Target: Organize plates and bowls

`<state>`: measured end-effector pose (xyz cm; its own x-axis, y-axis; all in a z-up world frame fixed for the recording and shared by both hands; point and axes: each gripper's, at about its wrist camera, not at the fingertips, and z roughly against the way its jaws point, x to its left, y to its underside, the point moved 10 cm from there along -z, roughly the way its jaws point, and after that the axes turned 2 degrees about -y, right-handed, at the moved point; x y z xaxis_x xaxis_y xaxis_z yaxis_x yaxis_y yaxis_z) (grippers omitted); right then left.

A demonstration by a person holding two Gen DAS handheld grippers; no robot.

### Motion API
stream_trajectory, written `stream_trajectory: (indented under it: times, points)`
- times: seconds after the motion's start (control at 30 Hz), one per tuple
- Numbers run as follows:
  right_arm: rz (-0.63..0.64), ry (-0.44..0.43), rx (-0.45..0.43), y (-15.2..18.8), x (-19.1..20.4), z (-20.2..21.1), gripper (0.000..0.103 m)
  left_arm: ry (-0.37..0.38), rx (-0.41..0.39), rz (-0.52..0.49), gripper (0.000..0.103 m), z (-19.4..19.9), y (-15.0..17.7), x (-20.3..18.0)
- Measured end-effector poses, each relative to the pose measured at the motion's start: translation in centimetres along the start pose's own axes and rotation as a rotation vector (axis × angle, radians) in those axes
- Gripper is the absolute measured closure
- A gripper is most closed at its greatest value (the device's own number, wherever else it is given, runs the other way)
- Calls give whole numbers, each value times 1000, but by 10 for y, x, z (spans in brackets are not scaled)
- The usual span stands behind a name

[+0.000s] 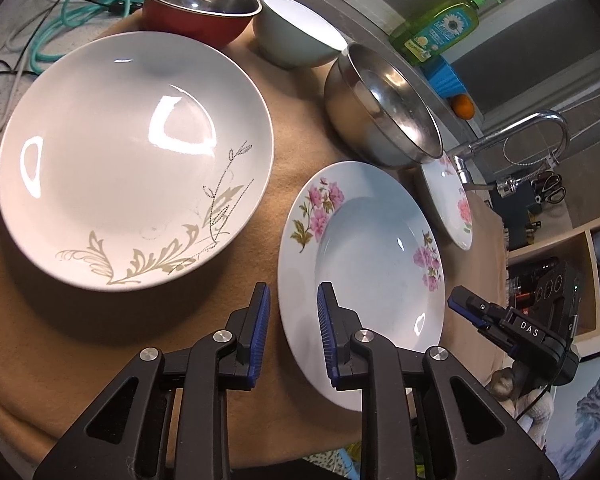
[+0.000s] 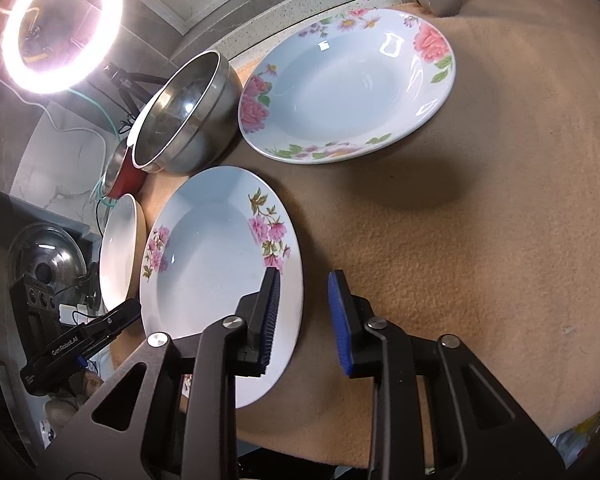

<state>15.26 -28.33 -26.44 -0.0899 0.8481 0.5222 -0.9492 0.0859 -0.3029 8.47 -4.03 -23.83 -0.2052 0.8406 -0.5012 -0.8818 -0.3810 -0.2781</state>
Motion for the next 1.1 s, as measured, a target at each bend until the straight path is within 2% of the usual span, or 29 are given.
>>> stream_trajectory:
  times: [0.17,0.43,1.1]
  points:
    - [5,-17,19,0,1,-6,83,7,6,4,85,-6,-2,0]
    - [10,-37,48,1,3,-15,87,7,3,8,91,-11,-7,0]
    - [30,-34,66,9,5,-14,88,-14,6,-10,91,-9,0,-1]
